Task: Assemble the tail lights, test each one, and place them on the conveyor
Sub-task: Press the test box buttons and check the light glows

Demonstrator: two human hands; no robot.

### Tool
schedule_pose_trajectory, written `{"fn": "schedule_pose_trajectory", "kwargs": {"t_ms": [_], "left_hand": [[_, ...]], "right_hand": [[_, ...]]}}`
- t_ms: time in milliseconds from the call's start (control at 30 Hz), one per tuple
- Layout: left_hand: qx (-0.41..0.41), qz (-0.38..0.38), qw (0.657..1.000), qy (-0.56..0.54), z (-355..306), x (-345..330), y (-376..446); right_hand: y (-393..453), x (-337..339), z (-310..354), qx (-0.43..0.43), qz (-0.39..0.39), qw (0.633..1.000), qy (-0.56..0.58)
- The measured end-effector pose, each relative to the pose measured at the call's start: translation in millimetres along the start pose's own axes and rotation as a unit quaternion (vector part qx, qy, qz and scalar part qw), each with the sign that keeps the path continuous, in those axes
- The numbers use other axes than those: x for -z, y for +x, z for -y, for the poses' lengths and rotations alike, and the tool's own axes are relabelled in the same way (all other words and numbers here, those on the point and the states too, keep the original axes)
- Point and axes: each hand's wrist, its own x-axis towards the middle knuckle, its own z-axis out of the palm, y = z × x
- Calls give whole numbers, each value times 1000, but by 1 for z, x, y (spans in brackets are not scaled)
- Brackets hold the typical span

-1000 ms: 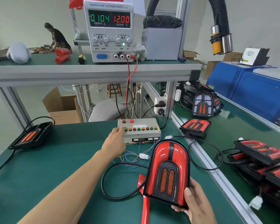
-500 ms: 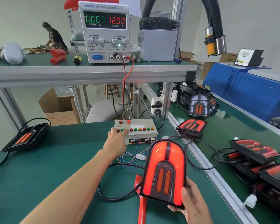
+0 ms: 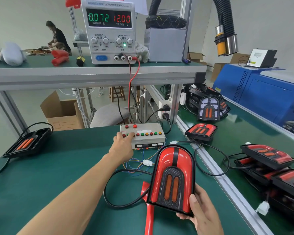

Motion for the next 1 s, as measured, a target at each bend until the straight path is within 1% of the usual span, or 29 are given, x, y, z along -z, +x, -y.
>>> {"fn": "schedule_pose_trajectory", "kwargs": {"t_ms": [167, 367, 467, 533, 567, 633, 667, 733, 800, 1000], "left_hand": [[1, 4, 1000, 4, 0, 3, 2], [-6, 10, 999, 36, -1, 3, 1], [3, 9, 1000, 22, 0, 3, 0], [15, -17, 1000, 18, -3, 0, -2], [18, -48, 998, 28, -6, -4, -4], [1, -115, 992, 51, -11, -10, -8], [-18, -130, 990, 53, -14, -13, -8], [-61, -123, 989, 56, -21, -18, -6], [-88, -103, 989, 67, -30, -19, -3], [-95, -65, 987, 115, -52, -26, 11]], "right_hand": [[2, 0, -1, 0, -1, 1000, -3], [3, 2, -4, 4, -3, 1000, -3], [3, 3, -5, 4, -2, 1000, -3], [4, 4, -6, 2, 3, 1000, -3], [4, 4, -6, 2, 5, 1000, -1], [4, 5, -8, 1, 7, 1000, 0], [5, 6, -8, 0, 7, 1000, -1], [4, 6, -9, 2, 6, 1000, -5], [4, 6, -10, 5, 3, 1000, -9], [4, 8, -11, 4, 3, 1000, -3]]}}
